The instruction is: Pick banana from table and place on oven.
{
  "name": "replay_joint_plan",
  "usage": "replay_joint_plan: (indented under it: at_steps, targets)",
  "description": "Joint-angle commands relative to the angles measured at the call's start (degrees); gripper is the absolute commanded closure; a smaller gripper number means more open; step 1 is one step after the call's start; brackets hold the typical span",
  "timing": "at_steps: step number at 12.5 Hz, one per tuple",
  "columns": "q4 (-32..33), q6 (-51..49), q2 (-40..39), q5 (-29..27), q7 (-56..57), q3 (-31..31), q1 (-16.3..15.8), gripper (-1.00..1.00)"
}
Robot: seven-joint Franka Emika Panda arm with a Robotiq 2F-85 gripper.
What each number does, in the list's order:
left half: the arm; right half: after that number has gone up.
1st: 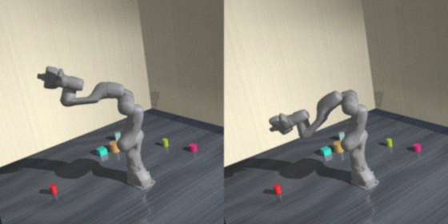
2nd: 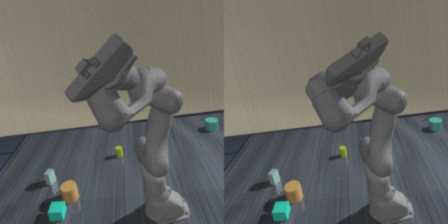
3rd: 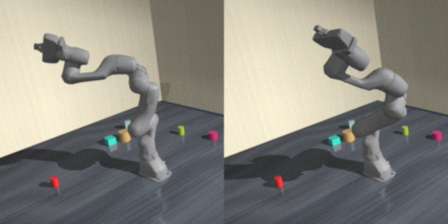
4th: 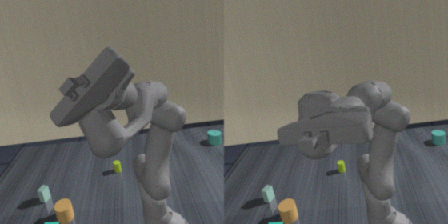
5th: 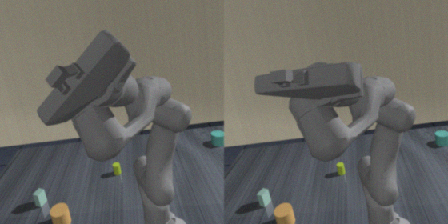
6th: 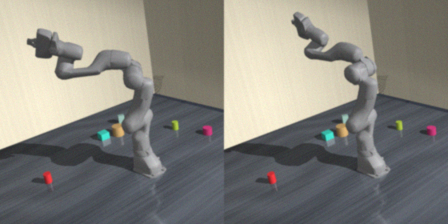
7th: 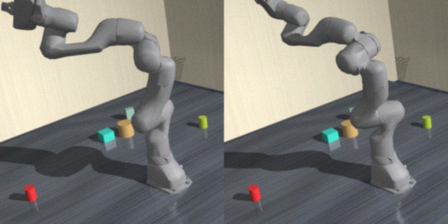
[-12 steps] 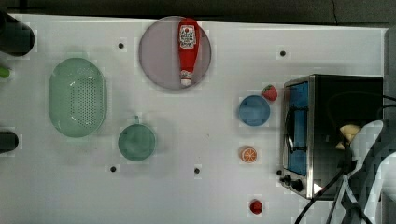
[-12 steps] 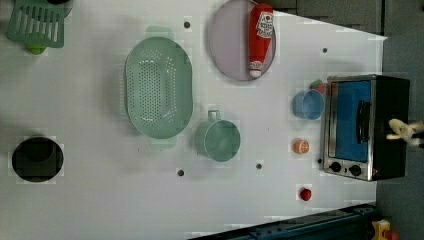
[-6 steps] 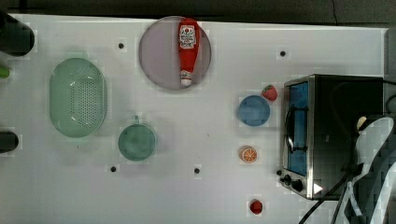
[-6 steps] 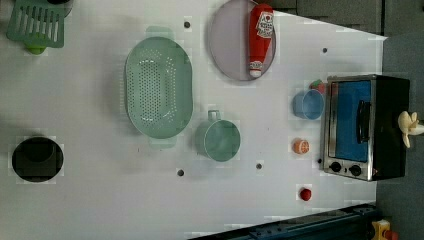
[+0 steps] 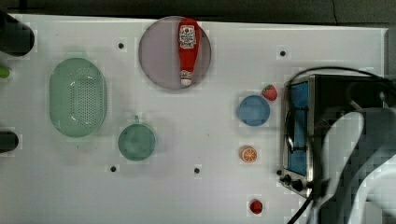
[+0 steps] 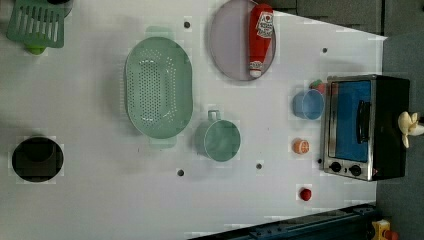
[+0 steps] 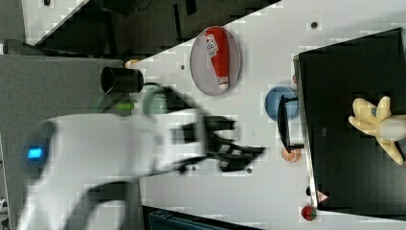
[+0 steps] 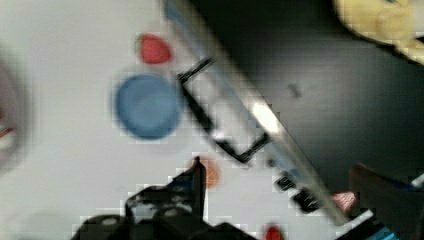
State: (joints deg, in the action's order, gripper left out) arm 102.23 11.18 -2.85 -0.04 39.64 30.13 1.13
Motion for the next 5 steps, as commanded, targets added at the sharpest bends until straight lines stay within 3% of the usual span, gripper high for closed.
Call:
replay_joint_plan:
  at_steps: [1, 5]
  targets:
    - [-2.00, -3.14, 6.59, -0.07, -18.54, -9.46, -5.60, -1.00]
    - [-1.96, -14.11, 12.39, 1.78, -37.06, -19.97, -5.74, -1.00]
